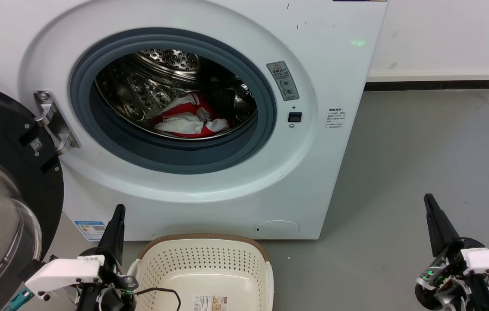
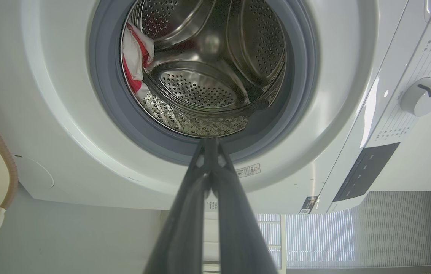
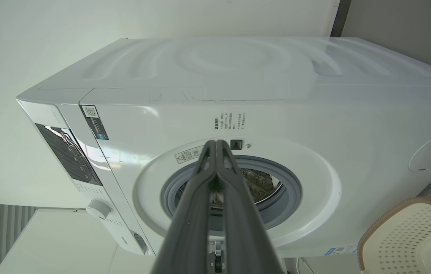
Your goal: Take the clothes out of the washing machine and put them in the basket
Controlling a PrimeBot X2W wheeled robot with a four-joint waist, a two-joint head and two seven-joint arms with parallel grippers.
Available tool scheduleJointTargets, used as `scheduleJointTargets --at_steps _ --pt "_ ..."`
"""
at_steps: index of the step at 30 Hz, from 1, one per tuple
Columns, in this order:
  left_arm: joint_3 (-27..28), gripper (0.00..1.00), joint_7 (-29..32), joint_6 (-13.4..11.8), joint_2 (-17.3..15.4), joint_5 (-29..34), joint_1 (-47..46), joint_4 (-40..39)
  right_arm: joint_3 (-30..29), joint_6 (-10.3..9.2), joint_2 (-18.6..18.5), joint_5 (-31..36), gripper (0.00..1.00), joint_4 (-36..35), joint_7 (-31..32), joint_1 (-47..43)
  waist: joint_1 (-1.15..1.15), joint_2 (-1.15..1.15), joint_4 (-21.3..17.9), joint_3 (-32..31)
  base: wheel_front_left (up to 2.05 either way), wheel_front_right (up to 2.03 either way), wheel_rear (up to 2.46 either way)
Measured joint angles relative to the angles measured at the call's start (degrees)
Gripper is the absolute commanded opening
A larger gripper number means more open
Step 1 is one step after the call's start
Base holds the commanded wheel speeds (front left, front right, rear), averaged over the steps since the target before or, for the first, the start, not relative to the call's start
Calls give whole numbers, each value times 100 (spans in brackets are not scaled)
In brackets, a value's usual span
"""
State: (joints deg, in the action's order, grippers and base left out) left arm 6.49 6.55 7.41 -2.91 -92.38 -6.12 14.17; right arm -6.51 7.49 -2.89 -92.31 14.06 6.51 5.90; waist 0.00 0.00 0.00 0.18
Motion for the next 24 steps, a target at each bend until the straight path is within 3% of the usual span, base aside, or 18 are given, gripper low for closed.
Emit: scheduleJointTargets --at_steps 24 --pt "0 0 0 0 -1 0 0 0 0 0 0 0 0 0 0 0 0 0 0 0 0 0 0"
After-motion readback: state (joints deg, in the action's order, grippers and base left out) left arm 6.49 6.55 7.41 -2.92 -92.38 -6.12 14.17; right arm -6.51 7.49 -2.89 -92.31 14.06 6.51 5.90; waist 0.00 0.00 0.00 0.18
